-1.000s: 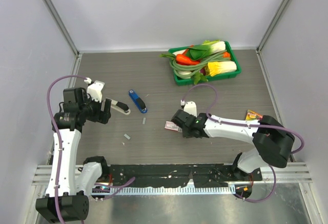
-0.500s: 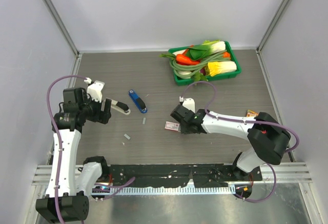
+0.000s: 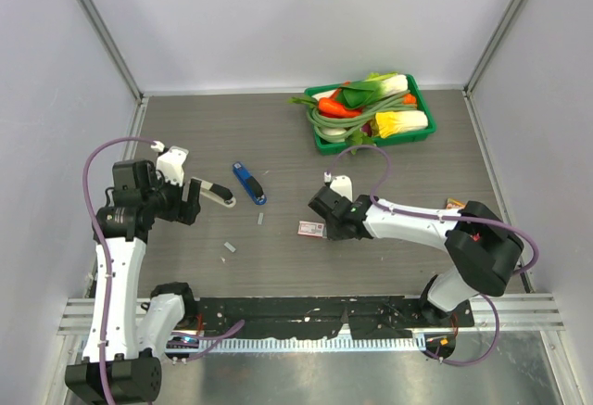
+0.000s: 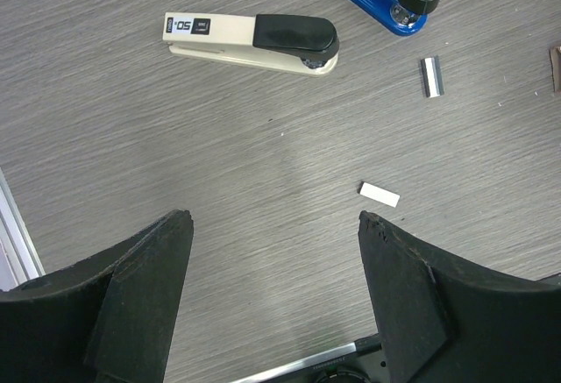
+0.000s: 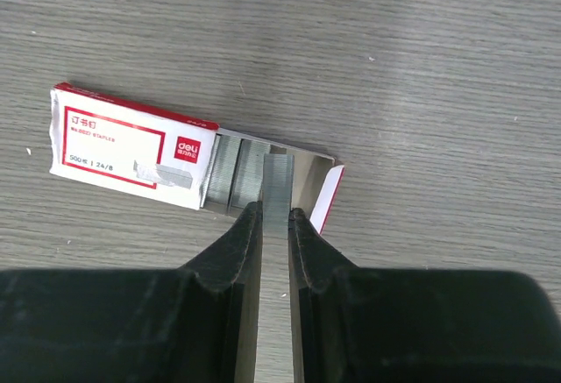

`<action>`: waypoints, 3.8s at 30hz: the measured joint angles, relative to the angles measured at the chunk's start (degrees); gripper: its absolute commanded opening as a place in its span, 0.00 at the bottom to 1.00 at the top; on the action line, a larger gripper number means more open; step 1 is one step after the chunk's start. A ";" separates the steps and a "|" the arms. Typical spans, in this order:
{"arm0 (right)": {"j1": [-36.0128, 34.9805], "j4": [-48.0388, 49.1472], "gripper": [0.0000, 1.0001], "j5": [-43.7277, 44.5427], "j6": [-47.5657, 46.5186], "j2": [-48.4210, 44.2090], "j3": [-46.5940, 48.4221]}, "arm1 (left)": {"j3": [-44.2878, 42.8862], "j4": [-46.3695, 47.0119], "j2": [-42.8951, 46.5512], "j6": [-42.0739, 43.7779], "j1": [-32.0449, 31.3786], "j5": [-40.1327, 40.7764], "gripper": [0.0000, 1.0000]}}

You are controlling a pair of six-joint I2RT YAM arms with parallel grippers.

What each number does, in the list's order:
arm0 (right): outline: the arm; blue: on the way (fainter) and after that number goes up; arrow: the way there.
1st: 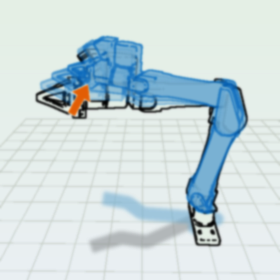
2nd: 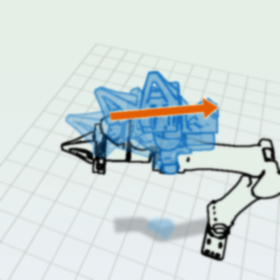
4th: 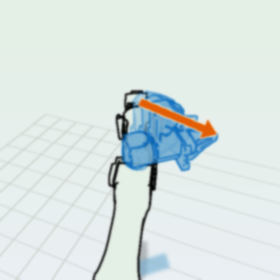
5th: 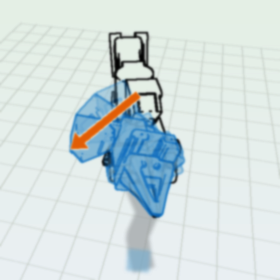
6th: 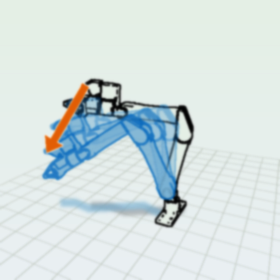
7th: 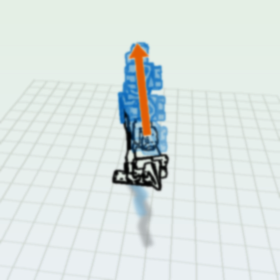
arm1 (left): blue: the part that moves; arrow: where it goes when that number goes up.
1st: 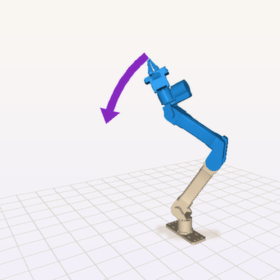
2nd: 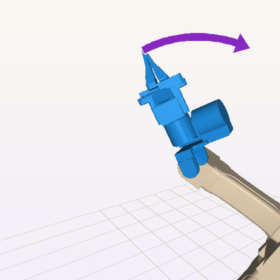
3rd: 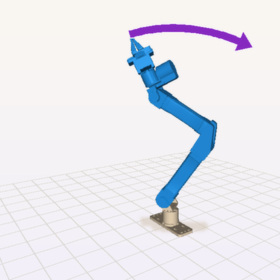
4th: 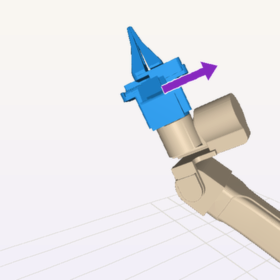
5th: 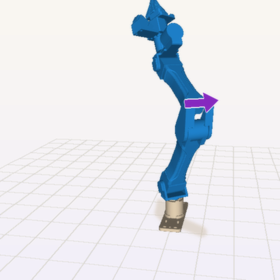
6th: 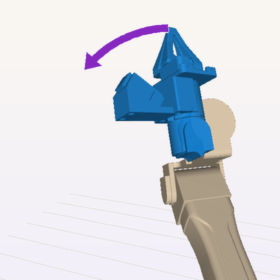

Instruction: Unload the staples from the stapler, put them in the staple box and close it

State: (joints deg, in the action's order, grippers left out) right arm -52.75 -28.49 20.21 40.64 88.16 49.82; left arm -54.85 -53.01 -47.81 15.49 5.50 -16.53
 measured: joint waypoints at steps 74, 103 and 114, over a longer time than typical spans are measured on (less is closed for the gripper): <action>3.13 2.78 0.41 -2.97 -3.10 1.14 -0.42 | 0.87 0.04 1.60 0.48 0.00 0.00 0.80; 3.15 2.25 0.07 -4.42 -3.54 -4.79 1.40 | 1.55 0.11 1.97 1.33 0.00 -0.20 0.80; 3.28 3.04 0.01 -4.68 -3.65 -1.11 3.02 | 2.93 0.52 1.18 1.38 0.02 -0.09 0.80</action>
State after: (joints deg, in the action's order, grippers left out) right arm -49.47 -25.45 15.53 36.99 87.05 52.84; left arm -51.92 -52.49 -46.63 16.86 5.52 -16.62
